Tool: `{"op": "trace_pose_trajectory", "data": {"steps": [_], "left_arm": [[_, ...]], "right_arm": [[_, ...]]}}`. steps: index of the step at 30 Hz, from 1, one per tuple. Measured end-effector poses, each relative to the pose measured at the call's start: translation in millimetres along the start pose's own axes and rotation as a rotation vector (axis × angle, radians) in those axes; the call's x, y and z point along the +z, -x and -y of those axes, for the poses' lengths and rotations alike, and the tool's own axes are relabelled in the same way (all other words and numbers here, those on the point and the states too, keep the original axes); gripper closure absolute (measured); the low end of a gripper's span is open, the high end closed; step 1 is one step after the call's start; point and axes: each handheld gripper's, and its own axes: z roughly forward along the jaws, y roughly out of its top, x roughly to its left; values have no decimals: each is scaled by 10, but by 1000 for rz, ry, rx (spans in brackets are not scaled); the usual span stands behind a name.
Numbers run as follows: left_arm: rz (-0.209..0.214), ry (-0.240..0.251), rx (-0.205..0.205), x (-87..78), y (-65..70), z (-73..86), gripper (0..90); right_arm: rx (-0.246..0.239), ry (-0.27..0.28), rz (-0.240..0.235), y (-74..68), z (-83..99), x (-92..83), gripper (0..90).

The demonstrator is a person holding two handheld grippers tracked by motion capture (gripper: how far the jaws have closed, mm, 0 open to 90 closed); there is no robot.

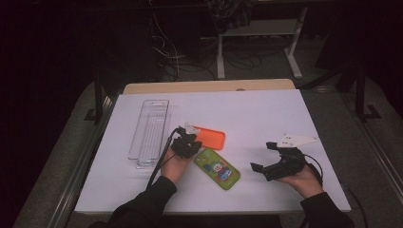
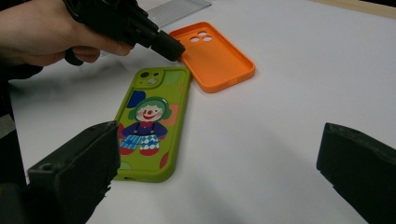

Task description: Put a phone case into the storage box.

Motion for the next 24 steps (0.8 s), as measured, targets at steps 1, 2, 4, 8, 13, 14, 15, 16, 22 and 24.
{"op": "trace_pose_trajectory", "data": {"steps": [1, 2, 4, 8, 13, 14, 15, 16, 22, 24], "left_arm": [[-4, 1, -1, 7, 1, 2, 898], [-4, 1, -1, 7, 1, 2, 898], [-3, -1, -5, 12, -7, 0, 898], [-2, 6, -6, 25, -20, -3, 898], [-16, 9, -21, 34, -24, -10, 897], [-16, 9, -21, 34, -24, -10, 898], [-22, 9, -20, 34, -13, -6, 898], [-41, 4, -15, 15, -8, -1, 898], [-52, 25, -44, -18, -40, 3, 897], [-63, 23, -50, -11, -54, 20, 897]], "right_arm": [[3, 2, 0, -2, 0, 0, 0], [3, 2, 0, -2, 0, 0, 0], [1, 0, 0, 0, 2, 2, 0], [1, 2, 0, -2, 1, 0, 0], [1, 0, -1, -5, 1, 2, 0], [1, 0, -1, -5, 1, 2, 0], [3, 0, 0, -4, 1, 0, 0], [0, 2, 1, -1, 2, 0, 0], [2, -2, 0, -4, 3, 4, 0], [0, -1, 0, -5, 2, 3, 0]]}}
